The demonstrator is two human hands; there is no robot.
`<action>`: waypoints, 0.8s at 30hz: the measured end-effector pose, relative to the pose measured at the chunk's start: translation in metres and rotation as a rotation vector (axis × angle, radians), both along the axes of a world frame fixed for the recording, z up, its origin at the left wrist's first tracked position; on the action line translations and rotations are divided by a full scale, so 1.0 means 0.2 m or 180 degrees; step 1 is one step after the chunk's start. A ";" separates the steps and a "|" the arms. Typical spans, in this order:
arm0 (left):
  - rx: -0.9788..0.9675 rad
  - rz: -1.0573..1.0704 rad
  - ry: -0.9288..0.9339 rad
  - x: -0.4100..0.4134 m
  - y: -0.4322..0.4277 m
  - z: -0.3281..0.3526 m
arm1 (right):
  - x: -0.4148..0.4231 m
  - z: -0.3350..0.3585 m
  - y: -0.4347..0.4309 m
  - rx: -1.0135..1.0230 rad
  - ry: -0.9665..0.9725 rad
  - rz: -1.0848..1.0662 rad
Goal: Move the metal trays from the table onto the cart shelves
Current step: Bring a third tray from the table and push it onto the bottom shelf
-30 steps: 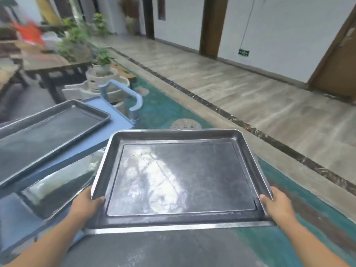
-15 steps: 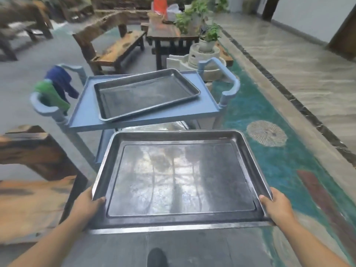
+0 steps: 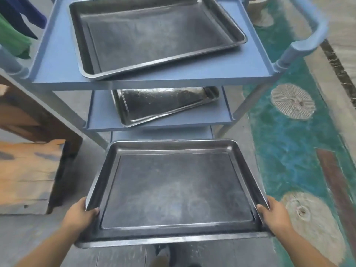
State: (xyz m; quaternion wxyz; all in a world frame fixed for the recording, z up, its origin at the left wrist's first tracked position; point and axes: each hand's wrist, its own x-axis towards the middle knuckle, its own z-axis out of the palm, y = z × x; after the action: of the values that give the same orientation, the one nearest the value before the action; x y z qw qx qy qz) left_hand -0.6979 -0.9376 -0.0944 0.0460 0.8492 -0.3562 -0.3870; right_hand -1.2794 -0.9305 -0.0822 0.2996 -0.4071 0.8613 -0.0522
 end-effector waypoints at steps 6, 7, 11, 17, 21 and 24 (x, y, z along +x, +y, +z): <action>0.0169 0.0041 -0.0009 0.11 -0.26 -0.33 | 0.13 -0.39 -0.26 0.0180 -0.0081 -0.0021; 0.0174 0.0067 -0.0020 0.13 -0.31 -0.40 | 0.15 -0.47 -0.32 0.0194 -0.0104 -0.0022; 0.0066 0.0147 -0.0101 0.19 -0.54 -0.76 | 0.23 -0.84 -0.63 0.0066 -0.0167 -0.0023; -0.0129 0.0086 -0.0241 0.20 -0.93 -1.48 | 0.23 -1.57 -1.14 -0.0023 -0.0049 0.0210; -0.0307 0.0016 -0.0329 0.17 -1.24 -1.88 | 0.17 -1.98 -1.47 -0.0186 -0.0166 0.0311; -0.0405 -0.0006 -0.0279 0.15 -1.48 -2.09 | 0.16 -2.19 -1.69 -0.0350 -0.0043 0.0358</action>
State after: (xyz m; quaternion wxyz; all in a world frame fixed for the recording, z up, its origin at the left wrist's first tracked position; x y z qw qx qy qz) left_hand -0.6669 -1.2329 -0.5115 0.0839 0.8604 -0.3825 -0.3261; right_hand -1.2475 -1.2693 -0.5198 0.2850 -0.4703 0.8308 -0.0853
